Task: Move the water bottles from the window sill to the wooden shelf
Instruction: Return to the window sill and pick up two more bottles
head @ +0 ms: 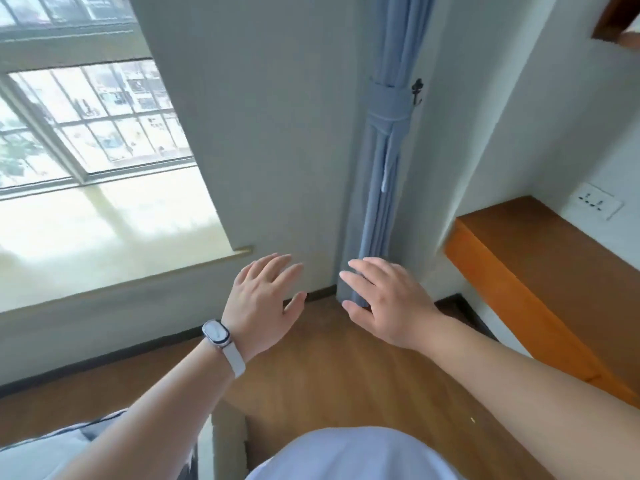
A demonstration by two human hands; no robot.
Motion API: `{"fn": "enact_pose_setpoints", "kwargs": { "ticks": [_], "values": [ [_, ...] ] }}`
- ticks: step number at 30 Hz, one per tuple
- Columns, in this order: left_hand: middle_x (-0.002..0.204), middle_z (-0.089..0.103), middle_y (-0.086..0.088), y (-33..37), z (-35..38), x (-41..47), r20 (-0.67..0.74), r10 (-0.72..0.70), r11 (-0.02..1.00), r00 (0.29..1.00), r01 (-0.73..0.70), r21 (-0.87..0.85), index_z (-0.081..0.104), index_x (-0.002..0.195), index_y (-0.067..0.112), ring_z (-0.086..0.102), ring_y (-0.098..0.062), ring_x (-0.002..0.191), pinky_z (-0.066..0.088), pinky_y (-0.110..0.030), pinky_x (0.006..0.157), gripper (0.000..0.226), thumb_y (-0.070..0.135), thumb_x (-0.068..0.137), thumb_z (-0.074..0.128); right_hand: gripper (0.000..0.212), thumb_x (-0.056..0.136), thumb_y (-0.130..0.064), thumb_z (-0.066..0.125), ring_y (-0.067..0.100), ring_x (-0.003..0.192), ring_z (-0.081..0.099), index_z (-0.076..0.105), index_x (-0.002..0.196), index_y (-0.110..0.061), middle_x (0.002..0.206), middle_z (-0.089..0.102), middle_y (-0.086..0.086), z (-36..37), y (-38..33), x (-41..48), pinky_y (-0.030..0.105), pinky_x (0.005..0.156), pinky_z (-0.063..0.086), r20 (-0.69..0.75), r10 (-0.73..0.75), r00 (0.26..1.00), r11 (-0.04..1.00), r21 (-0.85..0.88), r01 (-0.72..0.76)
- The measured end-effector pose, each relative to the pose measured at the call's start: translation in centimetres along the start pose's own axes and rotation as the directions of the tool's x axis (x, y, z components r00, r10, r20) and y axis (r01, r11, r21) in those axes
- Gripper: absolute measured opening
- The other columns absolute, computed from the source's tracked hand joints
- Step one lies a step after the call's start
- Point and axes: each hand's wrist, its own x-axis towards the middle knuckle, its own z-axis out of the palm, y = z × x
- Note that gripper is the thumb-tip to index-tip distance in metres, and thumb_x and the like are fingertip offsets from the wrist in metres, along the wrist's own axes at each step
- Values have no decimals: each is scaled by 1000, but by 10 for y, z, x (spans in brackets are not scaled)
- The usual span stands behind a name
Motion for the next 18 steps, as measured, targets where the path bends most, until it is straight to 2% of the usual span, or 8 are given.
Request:
{"fn": "enact_pose_setpoints", "kwargs": {
  "ticks": [2, 4, 9, 18],
  "values": [
    [135, 61, -4, -50, -18, -14, -31, -79, 996, 996, 79, 28, 65, 125, 20, 52, -30, 128, 37, -44, 106, 40, 35, 88, 63, 46, 90, -39, 60, 36, 117, 55, 65, 123, -8, 127, 61, 14, 19, -35, 49, 45, 95, 45, 4, -88, 996, 996, 8, 88],
    [134, 62, -5, -93, -33, -29, -60, -135, 989, 989, 139, 56, 65, 125, 19, 54, -31, 126, 39, -45, 105, 40, 32, 87, 68, 47, 90, -41, 55, 36, 117, 56, 66, 122, -9, 127, 61, 14, 35, -71, 93, 45, 95, 45, 19, -160, 987, 987, 16, 160],
    [135, 61, -3, -185, -65, -65, -118, -307, 944, 944, 318, 88, 64, 126, 22, 52, -27, 128, 38, -44, 105, 41, 38, 89, 59, 52, 90, -45, 45, 34, 119, 55, 65, 123, -10, 128, 61, 12, 69, -154, 185, 46, 97, 44, 77, -322, 944, 947, 40, 320],
    [136, 61, -6, -277, -86, -102, -153, -521, 832, 839, 540, 129, 64, 128, 19, 52, -30, 130, 39, -50, 107, 41, 34, 90, 65, 55, 93, -48, 39, 30, 126, 47, 55, 134, -15, 135, 54, 7, 122, -235, 291, 45, 101, 40, 211, -547, 810, 835, 70, 546]
  ]
}}
